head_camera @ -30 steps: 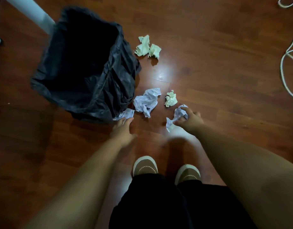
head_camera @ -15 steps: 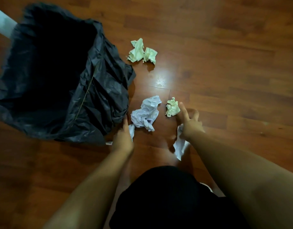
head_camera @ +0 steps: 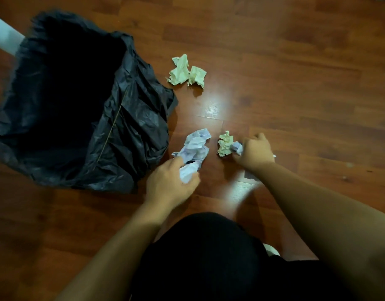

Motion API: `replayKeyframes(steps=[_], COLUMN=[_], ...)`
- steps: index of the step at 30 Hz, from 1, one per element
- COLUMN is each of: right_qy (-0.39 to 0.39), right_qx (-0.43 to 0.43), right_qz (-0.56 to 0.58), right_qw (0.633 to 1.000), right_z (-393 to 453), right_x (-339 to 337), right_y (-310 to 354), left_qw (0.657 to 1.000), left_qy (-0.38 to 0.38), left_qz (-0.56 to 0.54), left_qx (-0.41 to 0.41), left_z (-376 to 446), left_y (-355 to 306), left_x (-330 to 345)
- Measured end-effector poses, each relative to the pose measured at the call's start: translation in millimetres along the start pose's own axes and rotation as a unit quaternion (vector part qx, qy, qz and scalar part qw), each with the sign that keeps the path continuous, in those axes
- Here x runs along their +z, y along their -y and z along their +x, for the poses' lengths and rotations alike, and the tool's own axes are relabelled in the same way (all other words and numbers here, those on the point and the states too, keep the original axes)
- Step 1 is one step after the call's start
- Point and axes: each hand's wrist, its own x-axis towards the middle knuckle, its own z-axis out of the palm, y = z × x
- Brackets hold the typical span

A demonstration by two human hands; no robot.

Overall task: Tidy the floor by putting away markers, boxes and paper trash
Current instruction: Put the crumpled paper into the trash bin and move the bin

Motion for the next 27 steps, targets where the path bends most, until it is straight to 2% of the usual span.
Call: replayKeyframes(steps=[3,5,7,9,12,15,17,19,21,24,27], right_qy=[0.113,0.195,0.234,0.226,0.205,0.104,-0.005,-0.117,-0.195,-0.233,-0.212], right_qx=[-0.073,-0.087,-0.089,-0.090,-0.061,-0.021,0.002,0.028,0.032,-0.028,-0.163], right_qz=[-0.009,-0.054,-0.102,-0.099,0.002,0.078,0.176,0.287,0.368,0.504,0.597], right_qw=[0.991,0.975,0.963,0.965,0.977,0.991,0.984,0.950,0.909,0.831,0.756], right_z=[14.8,20.2,23.9,26.5,25.4,19.0,14.0,12.4,14.2,13.4,-4.2], right_x=[5.8,15.9,26.9,34.1,31.2,13.5,-8.8,-41.7,-82.5,-152.1,-215.8], right_y=[18.7,24.0,20.7,11.8,-0.4,-10.0,-10.0,-1.2,14.0,55.0,119.8], left_qw=[0.996,0.972,0.943,0.936,0.945,0.968,0.987,0.997,0.983,0.936,0.888], left_qy=[0.052,0.127,0.191,0.227,0.209,0.190,0.147,0.050,-0.055,-0.194,-0.341], left_qz=[0.058,0.178,0.250,0.256,0.235,0.158,0.067,-0.051,-0.167,-0.270,-0.263], left_qx=[0.042,0.086,0.105,0.087,0.088,0.051,0.028,0.020,0.048,0.118,0.162], left_z=[34.0,58.4,78.6,91.2,96.3,93.3,87.0,75.0,56.6,28.4,11.1], left_y=[-10.9,-9.4,-4.1,2.0,11.3,14.7,2.1,-23.2,-52.4,-74.9,-57.1], left_x=[15.8,33.4,52.4,69.2,77.8,70.4,50.7,19.5,-23.0,-102.9,-185.3])
